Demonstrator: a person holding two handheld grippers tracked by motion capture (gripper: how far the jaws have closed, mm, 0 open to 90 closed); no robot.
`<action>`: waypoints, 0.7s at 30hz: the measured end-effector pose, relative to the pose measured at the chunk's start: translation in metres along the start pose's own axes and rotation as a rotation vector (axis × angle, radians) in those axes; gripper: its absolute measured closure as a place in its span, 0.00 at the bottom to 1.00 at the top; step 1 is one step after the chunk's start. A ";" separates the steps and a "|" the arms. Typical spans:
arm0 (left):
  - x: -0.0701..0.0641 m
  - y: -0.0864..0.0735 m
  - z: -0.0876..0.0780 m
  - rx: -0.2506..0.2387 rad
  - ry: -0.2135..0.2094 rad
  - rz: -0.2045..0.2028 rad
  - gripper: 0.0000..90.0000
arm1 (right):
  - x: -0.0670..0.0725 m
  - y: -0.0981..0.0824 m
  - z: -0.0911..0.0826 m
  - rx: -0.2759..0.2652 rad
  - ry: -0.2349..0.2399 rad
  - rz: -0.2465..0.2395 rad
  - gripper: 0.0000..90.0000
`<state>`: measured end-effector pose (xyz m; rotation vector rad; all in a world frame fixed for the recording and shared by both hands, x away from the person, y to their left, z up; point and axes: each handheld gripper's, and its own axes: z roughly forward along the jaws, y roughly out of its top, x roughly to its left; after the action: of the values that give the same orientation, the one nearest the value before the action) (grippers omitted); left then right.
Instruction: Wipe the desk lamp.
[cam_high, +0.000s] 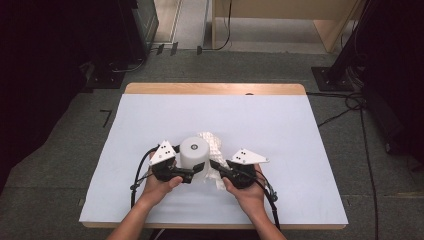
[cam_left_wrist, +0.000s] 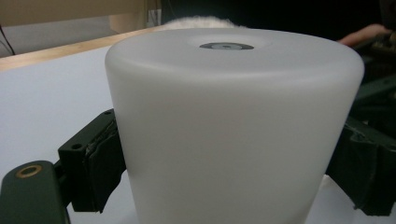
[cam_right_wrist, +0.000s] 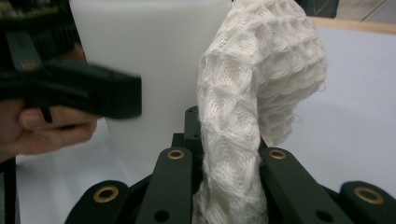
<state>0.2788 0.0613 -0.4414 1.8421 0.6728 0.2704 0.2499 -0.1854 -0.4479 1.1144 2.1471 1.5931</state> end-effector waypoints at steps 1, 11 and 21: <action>-0.001 0.000 0.001 0.001 -0.003 0.001 0.10 | 0.000 0.002 -0.002 -0.007 -0.004 0.001 0.89; 0.002 0.001 0.000 -0.010 0.027 0.004 0.10 | -0.003 0.000 -0.002 -0.006 -0.010 -0.001 0.89; -0.001 -0.006 0.014 0.012 0.277 0.098 0.10 | -0.019 0.000 -0.013 -0.026 -0.076 0.028 0.89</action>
<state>0.2832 0.0510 -0.4517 1.8695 0.7743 0.5953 0.2553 -0.2074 -0.4473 1.1821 2.0657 1.5593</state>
